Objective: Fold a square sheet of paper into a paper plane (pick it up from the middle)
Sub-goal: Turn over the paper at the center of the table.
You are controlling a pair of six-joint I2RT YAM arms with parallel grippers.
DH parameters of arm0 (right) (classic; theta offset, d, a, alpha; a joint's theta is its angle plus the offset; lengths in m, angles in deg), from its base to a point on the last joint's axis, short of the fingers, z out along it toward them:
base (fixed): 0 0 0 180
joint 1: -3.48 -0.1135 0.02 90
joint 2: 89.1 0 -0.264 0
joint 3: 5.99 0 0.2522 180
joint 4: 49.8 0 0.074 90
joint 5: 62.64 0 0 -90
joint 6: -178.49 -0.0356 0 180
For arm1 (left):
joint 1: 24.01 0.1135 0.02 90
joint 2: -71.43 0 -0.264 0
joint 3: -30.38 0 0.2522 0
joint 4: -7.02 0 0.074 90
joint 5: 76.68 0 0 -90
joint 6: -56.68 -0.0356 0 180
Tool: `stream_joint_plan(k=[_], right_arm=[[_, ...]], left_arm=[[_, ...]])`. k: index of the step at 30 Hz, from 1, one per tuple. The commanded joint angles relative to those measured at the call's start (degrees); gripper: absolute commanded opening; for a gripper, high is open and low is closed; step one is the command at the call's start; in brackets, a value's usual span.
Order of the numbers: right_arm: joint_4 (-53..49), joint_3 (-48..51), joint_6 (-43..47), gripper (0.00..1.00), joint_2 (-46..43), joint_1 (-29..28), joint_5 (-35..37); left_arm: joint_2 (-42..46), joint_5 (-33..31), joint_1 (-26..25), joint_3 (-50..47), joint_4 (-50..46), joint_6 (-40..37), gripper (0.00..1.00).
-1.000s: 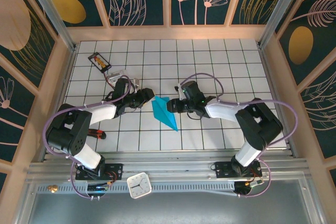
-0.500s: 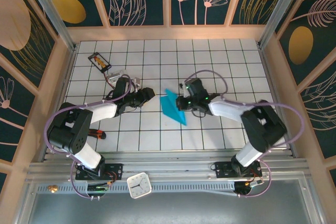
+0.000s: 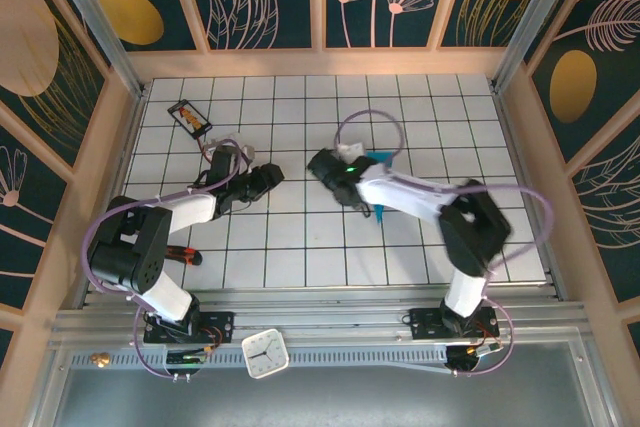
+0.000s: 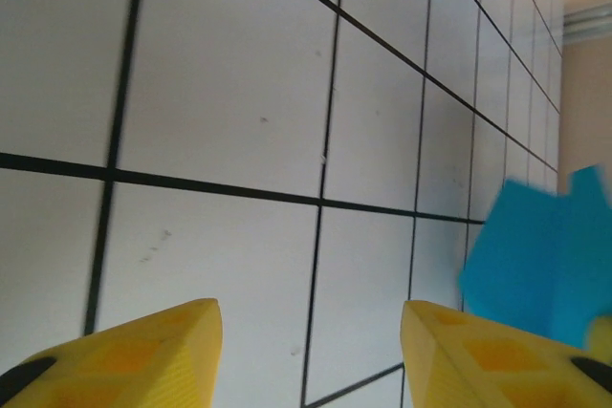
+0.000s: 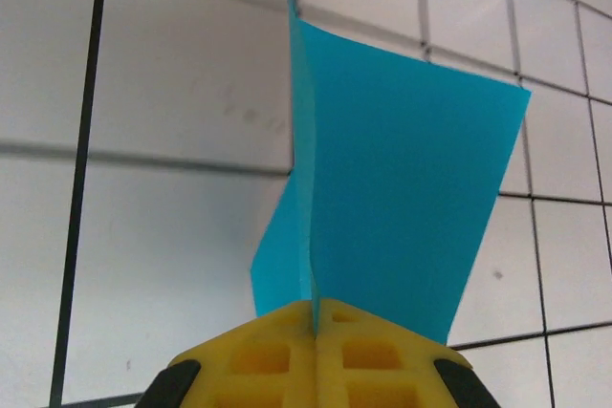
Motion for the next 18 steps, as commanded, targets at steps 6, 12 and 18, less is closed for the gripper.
stream_joint_plan(k=[6, 12, 18], right_arm=[[-4.1, -13.2, -7.1, 0.00, 16.8, -8.5, -2.2], [3.7, -13.7, -5.4, 0.22, 16.2, -10.8, -9.9], [16.3, -1.3, -1.1, 0.33, -0.4, -9.9, -20.3]], left_arm=[[0.4, -4.9, 1.9, 1.0, -2.8, -3.6, 0.53], [0.2, -5.6, 3.3, 0.9, -3.1, -4.6, 0.54], [3.0, 1.1, 2.7, -1.3, 0.6, -0.7, 0.53]])
